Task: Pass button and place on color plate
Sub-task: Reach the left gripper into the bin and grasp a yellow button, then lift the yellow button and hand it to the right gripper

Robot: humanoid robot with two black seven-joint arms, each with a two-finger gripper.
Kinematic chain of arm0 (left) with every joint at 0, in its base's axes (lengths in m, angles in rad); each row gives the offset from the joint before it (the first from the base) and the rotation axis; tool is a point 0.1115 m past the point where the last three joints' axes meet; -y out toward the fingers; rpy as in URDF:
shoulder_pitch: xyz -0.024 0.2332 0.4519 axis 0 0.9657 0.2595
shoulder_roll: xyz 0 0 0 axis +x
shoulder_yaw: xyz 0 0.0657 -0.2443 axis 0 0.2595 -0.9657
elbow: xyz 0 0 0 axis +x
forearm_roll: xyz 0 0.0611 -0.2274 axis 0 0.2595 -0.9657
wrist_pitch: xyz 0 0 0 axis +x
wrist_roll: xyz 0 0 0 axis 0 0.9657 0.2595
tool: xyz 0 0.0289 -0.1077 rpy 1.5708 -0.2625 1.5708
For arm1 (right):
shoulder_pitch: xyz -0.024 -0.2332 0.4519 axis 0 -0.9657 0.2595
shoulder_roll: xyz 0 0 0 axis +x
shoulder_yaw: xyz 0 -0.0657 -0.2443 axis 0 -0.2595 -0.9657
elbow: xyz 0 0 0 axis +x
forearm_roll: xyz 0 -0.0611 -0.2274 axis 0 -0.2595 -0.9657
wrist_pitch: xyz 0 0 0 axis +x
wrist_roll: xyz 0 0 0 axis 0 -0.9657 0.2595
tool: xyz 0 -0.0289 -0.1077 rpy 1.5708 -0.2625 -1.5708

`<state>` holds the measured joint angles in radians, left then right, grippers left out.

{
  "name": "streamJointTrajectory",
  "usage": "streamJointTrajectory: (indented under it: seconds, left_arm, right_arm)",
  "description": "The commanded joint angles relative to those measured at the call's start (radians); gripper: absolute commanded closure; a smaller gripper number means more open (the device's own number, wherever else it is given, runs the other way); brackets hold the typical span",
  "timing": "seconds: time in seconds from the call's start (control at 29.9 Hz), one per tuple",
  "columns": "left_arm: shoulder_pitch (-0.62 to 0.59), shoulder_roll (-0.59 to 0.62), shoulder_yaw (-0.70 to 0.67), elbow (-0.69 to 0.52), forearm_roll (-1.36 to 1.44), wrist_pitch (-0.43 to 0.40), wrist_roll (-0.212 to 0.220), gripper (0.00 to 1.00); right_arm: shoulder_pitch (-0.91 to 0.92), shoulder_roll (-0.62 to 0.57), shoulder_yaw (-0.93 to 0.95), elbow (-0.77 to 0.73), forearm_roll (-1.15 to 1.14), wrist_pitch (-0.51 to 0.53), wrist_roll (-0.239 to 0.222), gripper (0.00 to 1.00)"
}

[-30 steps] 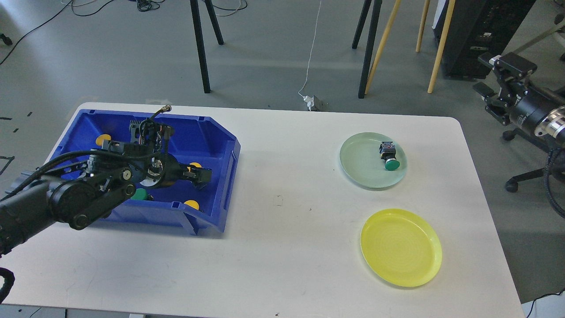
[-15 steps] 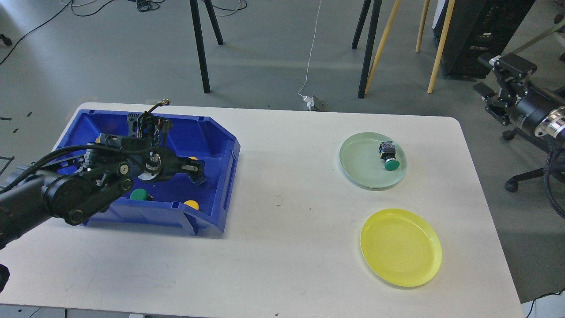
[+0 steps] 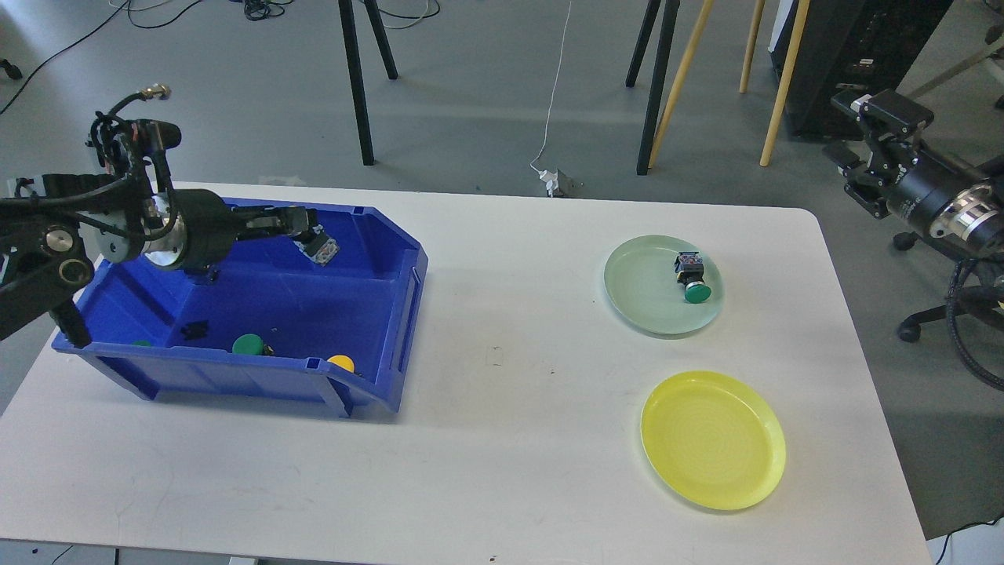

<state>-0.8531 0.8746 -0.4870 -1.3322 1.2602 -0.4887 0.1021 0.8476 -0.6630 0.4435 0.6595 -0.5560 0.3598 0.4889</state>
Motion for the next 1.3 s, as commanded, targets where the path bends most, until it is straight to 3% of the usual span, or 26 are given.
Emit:
streamJointTrajectory:
  seconds: [0.0, 0.27, 0.43, 0.64, 0.94, 1.27]
  left_arm:
    - [-0.017, 0.003, -0.096, -0.001, -0.215, 0.0, 0.011, 0.71]
    - [-0.168, -0.038, -0.094, 0.002, -0.594, 0.0, 0.061, 0.7]
    - [-0.283, -0.166, -0.09, 0.062, -0.706, 0.0, 0.082, 0.7]
    - [-0.359, -0.324, -0.09, 0.203, -0.778, 0.0, 0.094, 0.7]
    - [-0.446, -0.425, -0.076, 0.346, -0.875, 0.0, 0.113, 0.7]
    - [-0.481, -0.479, -0.074, 0.355, -1.005, 0.0, 0.143, 0.7]
  right_arm:
    - [0.013, 0.017, 0.003, 0.009, 0.002, -0.001, 0.0, 0.21]
    - [0.048, 0.006, 0.024, 0.159, 0.005, -0.002, 0.0, 0.21]
    - [0.064, 0.014, 0.098, 0.291, 0.005, -0.01, 0.0, 0.22]
    - [0.111, 0.063, 0.118, 0.416, 0.005, -0.091, 0.0, 0.22]
    - [0.165, 0.134, 0.118, 0.468, 0.002, -0.146, 0.0, 0.22]
    - [0.191, 0.172, 0.118, 0.468, -0.004, -0.182, 0.0, 0.22]
